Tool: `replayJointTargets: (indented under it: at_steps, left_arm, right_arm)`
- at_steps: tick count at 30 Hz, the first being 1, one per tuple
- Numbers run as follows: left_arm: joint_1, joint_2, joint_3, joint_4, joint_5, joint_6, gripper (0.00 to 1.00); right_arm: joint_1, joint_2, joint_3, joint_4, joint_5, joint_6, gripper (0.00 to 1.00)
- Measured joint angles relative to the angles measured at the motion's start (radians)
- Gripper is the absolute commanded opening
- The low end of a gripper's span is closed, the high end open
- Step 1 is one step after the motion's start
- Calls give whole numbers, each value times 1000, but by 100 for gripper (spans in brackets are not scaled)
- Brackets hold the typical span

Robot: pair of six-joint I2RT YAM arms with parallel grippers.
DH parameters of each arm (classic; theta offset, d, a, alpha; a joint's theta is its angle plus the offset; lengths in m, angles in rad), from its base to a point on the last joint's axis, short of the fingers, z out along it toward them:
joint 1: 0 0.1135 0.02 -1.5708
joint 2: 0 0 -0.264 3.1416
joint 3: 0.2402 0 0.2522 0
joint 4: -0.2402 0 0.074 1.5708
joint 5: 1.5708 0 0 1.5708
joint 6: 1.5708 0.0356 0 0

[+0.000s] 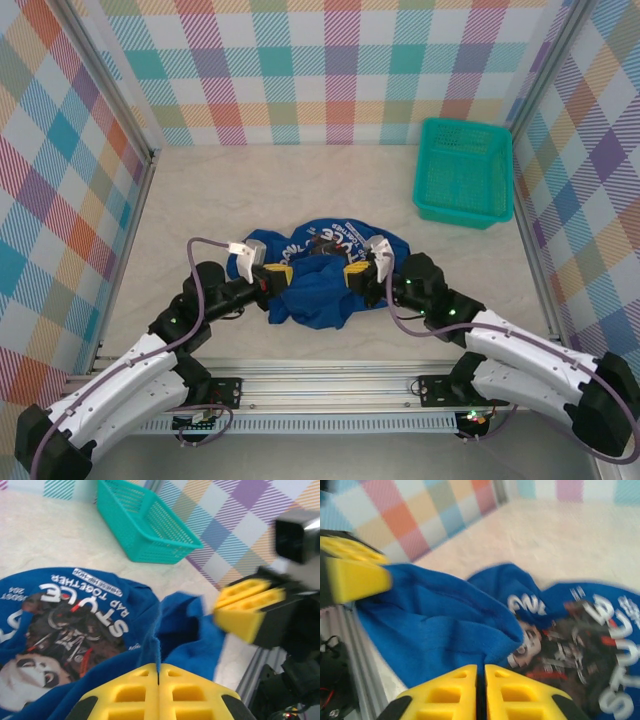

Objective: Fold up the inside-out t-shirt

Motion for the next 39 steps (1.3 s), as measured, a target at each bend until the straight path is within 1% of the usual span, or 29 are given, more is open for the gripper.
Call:
replayJointTargets:
  at_steps: [3,5,6,7,8,10,13,15,17,21,23,27,28,30,32,34,36,39]
  left_arm:
    - [0,-18,-11,41,31,13,0]
    - [0,-30,-14,66,45,18,0]
    - [0,-34,-14,72,51,22,0]
    - [0,-38,-15,80,56,26,0]
    - [0,-41,-15,86,58,31,0]
    - [0,-41,-15,93,64,41,0]
    - [1,-40,-15,93,71,48,0]
    - [1,-39,-15,92,74,49,0]
    - [1,-38,-15,92,74,51,0]
    - [1,-35,-15,91,75,56,0]
    - [1,-35,-15,89,78,60,0]
    - [1,-37,-15,88,78,67,0]
    - [1,-39,-15,86,76,67,0]
    - [1,-49,-15,71,58,68,0]
    - [1,-60,-14,44,24,70,0]
    - [1,-63,-13,10,-18,71,0]
    - [1,-55,-13,-27,-60,71,0]
    - [1,-11,-13,-68,-89,70,0]
  right_arm:
    - [-14,73,40,-120,91,44,16]
    - [-23,81,44,-159,129,54,19]
    - [-25,80,45,-171,139,55,23]
    - [-26,80,46,-179,140,52,30]
    - [-27,79,46,-179,129,42,36]
    - [-27,76,46,-166,66,13,45]
    - [-27,81,57,-133,-68,-19,53]
    - [-27,101,77,-97,-150,-24,56]
    - [-27,118,89,-62,-196,-24,58]
    - [-28,180,138,-41,-240,-16,57]
    - [-30,228,177,-41,-250,-12,53]
    - [-34,298,226,-54,-261,-9,30]
    - [-35,307,233,-68,-261,-10,25]
    - [-38,312,246,-116,-245,-19,12]
    - [-43,312,267,-179,-216,-35,4]
    - [-54,308,294,-252,-181,-58,0]
    - [-72,286,324,-332,-148,-88,0]
    - [-96,239,359,-418,-128,-120,0]
